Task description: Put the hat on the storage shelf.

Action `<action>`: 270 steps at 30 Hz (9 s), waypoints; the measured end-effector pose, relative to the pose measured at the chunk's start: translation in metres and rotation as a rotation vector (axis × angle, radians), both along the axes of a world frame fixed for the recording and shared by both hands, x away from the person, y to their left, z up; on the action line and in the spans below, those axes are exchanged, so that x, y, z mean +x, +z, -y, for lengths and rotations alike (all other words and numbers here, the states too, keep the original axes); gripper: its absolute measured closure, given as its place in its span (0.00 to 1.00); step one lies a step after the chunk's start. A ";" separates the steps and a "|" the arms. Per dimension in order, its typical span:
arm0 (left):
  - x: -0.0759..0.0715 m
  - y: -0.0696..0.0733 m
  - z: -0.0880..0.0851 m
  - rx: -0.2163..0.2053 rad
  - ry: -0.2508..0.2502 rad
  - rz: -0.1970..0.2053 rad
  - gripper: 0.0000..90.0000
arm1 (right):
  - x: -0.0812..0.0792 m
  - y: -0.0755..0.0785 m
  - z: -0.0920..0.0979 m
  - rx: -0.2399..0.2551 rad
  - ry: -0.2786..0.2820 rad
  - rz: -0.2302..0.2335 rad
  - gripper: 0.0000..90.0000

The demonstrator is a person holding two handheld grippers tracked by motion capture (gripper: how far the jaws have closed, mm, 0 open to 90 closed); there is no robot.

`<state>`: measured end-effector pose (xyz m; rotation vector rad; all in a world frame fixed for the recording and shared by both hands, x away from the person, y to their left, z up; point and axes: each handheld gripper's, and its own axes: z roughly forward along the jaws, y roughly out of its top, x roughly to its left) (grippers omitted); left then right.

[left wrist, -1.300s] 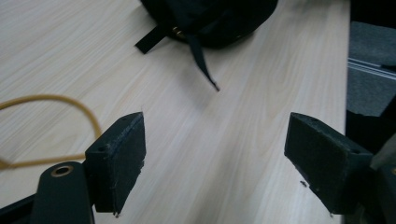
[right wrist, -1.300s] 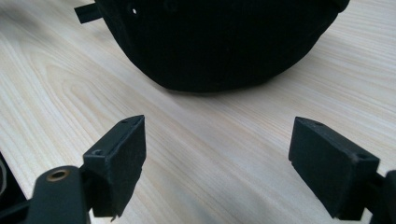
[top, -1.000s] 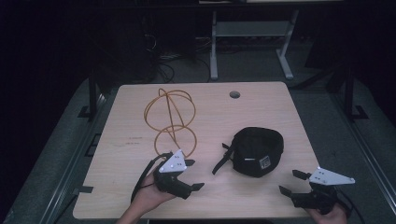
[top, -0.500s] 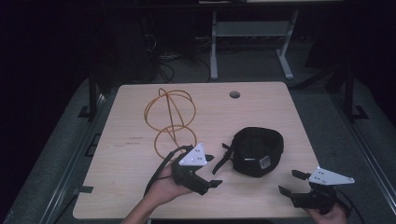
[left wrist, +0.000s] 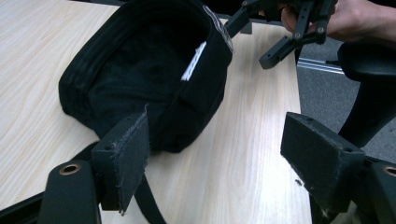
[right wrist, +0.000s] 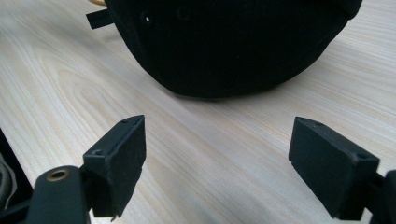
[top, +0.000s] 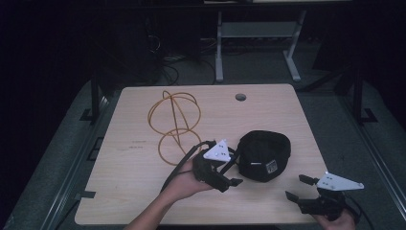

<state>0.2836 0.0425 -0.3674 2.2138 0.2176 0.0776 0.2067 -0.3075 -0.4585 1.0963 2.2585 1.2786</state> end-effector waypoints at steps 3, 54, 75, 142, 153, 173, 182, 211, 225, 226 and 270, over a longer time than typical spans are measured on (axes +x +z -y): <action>0.004 0.001 0.010 0.021 -0.015 0.002 0.26 | 0.000 0.000 0.000 0.000 0.001 0.001 0.21; 0.035 -0.019 0.065 0.116 -0.147 -0.049 0.80 | -0.002 0.002 -0.002 0.006 0.007 0.007 0.21; 0.046 0.011 0.048 -0.066 -0.126 -0.136 0.88 | 0.006 0.015 -0.017 0.083 0.027 0.036 0.19; 0.017 0.039 0.007 -0.039 -0.021 0.009 0.61 | 0.027 0.056 -0.024 0.153 0.093 0.173 0.97; 0.007 0.026 -0.017 -0.004 0.017 0.045 0.56 | 0.034 0.074 -0.018 0.135 0.090 0.164 0.97; -0.009 -0.005 -0.036 0.047 0.042 0.035 0.49 | 0.047 0.101 -0.016 0.125 0.095 0.134 0.97; -0.015 -0.018 -0.041 0.057 0.043 0.027 0.46 | 0.052 0.110 -0.018 0.125 0.102 0.130 0.98; -0.022 -0.045 -0.045 0.070 0.055 0.016 0.35 | 0.080 0.148 -0.035 0.132 0.137 0.106 0.98; -0.024 -0.049 -0.044 0.086 0.048 0.041 0.30 | 0.098 0.175 -0.050 0.130 0.162 0.122 0.98; -0.024 -0.050 -0.044 0.086 0.045 0.039 0.29 | 0.099 0.177 -0.051 0.128 0.165 0.123 0.98; -0.029 -0.057 -0.042 0.096 0.029 0.055 0.24 | 0.146 0.235 -0.126 0.088 0.261 0.137 0.98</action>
